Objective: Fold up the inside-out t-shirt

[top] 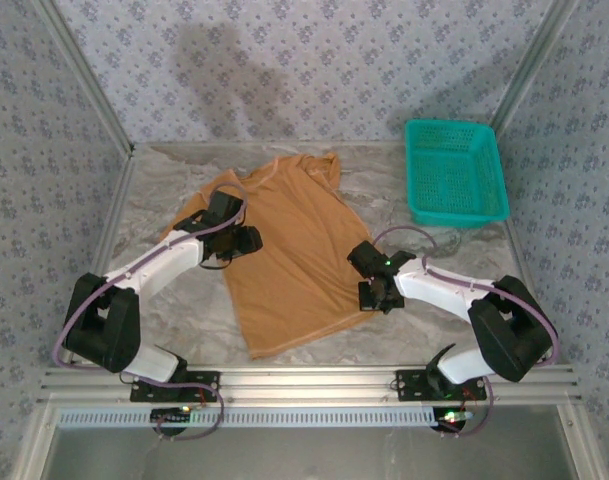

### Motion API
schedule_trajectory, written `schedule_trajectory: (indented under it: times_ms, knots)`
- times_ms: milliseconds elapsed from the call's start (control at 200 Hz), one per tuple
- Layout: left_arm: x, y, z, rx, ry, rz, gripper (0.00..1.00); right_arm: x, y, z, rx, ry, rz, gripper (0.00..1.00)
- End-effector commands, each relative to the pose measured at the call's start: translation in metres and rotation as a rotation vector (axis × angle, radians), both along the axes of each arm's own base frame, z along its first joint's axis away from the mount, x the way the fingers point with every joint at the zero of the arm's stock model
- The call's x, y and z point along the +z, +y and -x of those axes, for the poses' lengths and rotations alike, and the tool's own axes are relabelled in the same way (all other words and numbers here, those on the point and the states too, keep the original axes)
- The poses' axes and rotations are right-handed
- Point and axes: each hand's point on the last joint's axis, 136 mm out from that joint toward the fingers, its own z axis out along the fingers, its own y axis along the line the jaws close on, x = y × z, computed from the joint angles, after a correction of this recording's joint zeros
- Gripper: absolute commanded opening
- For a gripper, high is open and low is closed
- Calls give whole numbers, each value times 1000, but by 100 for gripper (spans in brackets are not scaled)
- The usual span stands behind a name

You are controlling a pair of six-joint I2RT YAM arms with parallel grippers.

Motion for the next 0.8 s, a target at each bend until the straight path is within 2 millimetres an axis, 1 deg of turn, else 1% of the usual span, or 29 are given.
schedule_trajectory:
  times_ms: [0, 110, 170, 270, 330, 370, 405, 460, 525, 575, 650, 730, 794]
  knots:
    - [21, -2, -3, -17, -40, 0, 51, 6, -3, -1, -9, 9, 18, 2]
    - [27, -4, -2, -37, -64, -6, 51, 15, -3, -4, -8, -5, 28, 0]
    - [33, -13, -2, -83, -100, -5, 51, 23, -2, -6, -8, -14, 25, 0]
    - [49, -38, 4, -219, -196, -9, 53, 44, 2, -11, 29, -47, -3, 0]
    - [58, -57, 10, -316, -260, -16, 55, 56, 8, -12, 37, -65, -42, 0]
    - [63, -74, 15, -391, -308, -8, 57, 63, 12, -12, 43, -66, -65, 0]
    - [68, -91, 23, -471, -357, 22, 59, 68, 14, -12, 49, -71, -81, 0]
    - [73, -119, 41, -607, -438, 78, 61, 75, 17, -14, 50, -79, -111, 0]
    - [76, -142, 62, -717, -538, 111, 65, 85, 18, -17, 34, -90, -147, 0]
    - [73, -152, 78, -779, -594, 126, 69, 92, 20, -21, 14, -102, -186, 0]
    - [71, -163, 94, -829, -641, 162, 70, 104, 23, -29, -20, -128, -264, 0]
    - [66, -174, 108, -868, -648, 192, 71, 118, 27, -40, -56, -162, -341, 0]
    - [54, -187, 117, -900, -619, 186, 73, 129, 30, -46, -62, -187, -385, 0]
